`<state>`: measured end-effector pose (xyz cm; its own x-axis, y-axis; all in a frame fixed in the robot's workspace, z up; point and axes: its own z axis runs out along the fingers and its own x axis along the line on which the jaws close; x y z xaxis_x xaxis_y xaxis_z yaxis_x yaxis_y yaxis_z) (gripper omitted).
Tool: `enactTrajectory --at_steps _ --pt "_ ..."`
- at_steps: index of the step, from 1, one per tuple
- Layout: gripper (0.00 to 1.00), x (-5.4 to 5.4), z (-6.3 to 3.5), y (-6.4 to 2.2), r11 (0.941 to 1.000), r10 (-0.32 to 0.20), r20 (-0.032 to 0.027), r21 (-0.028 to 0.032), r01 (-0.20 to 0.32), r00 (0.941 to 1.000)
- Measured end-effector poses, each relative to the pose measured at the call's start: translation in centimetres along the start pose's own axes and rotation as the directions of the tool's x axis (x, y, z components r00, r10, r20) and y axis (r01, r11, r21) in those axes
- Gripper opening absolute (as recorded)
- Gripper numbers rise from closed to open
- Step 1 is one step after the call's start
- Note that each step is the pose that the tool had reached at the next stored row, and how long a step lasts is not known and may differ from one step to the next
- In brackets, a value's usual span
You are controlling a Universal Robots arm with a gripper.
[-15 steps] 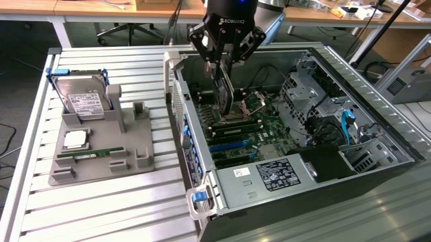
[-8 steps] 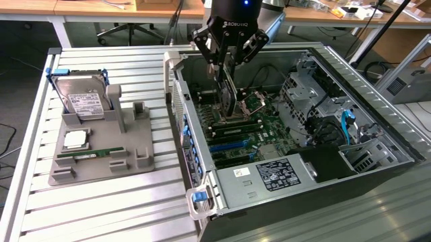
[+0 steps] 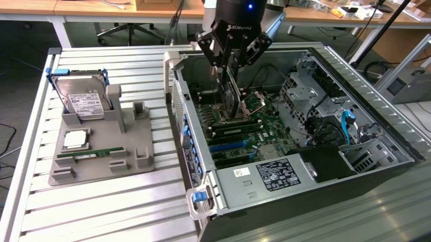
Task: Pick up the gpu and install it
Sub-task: 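Pick up the gpu and move the gpu toward the slot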
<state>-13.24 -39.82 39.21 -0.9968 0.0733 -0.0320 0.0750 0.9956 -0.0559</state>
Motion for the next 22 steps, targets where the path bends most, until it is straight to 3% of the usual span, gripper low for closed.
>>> enactTrajectory --at_steps 22 --pt "0.27 -1.2 1.12 -0.12 1.0 0.0 0.0001 0.0017 0.0 1.0"
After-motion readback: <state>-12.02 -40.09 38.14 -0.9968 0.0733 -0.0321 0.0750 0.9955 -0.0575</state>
